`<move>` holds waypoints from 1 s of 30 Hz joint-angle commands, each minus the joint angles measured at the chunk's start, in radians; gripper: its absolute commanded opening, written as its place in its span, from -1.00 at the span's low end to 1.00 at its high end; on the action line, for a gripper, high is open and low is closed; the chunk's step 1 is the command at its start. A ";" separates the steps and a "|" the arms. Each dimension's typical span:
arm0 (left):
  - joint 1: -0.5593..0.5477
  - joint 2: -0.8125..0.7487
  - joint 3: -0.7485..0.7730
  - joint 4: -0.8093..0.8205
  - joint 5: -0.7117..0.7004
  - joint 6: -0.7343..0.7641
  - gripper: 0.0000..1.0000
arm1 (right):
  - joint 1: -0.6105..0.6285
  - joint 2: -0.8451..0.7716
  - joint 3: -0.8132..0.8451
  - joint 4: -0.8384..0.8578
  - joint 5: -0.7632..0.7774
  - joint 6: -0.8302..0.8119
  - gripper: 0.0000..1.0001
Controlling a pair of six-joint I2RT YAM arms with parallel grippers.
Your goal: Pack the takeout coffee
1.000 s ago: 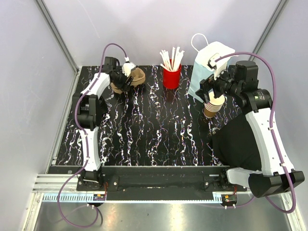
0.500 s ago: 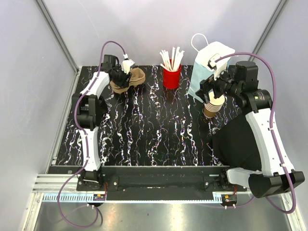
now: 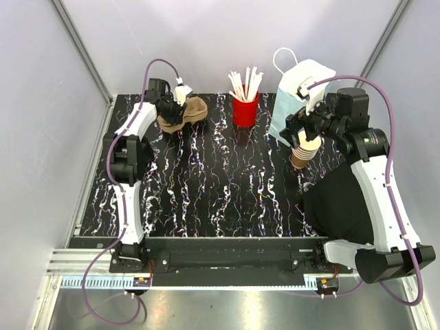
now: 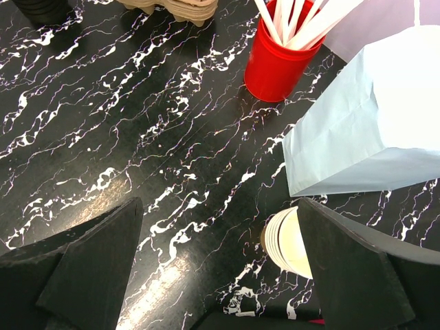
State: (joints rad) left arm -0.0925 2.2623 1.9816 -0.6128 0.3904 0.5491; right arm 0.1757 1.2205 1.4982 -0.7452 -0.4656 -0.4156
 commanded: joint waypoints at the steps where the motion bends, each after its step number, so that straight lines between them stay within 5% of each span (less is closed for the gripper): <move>1: 0.004 0.009 0.052 0.019 -0.010 -0.005 -0.40 | 0.005 -0.022 -0.003 0.044 -0.013 -0.008 0.99; 10: 0.004 0.000 0.054 0.019 -0.001 -0.009 -0.70 | 0.005 -0.027 -0.004 0.047 -0.011 -0.006 0.99; 30: 0.005 -0.067 0.052 0.074 -0.093 -0.066 -0.68 | 0.007 -0.038 -0.007 0.047 -0.021 0.000 0.99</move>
State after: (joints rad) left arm -0.0925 2.2620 1.9919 -0.5930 0.3531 0.5125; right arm 0.1757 1.2098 1.4899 -0.7422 -0.4660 -0.4152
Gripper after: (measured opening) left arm 0.165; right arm 0.994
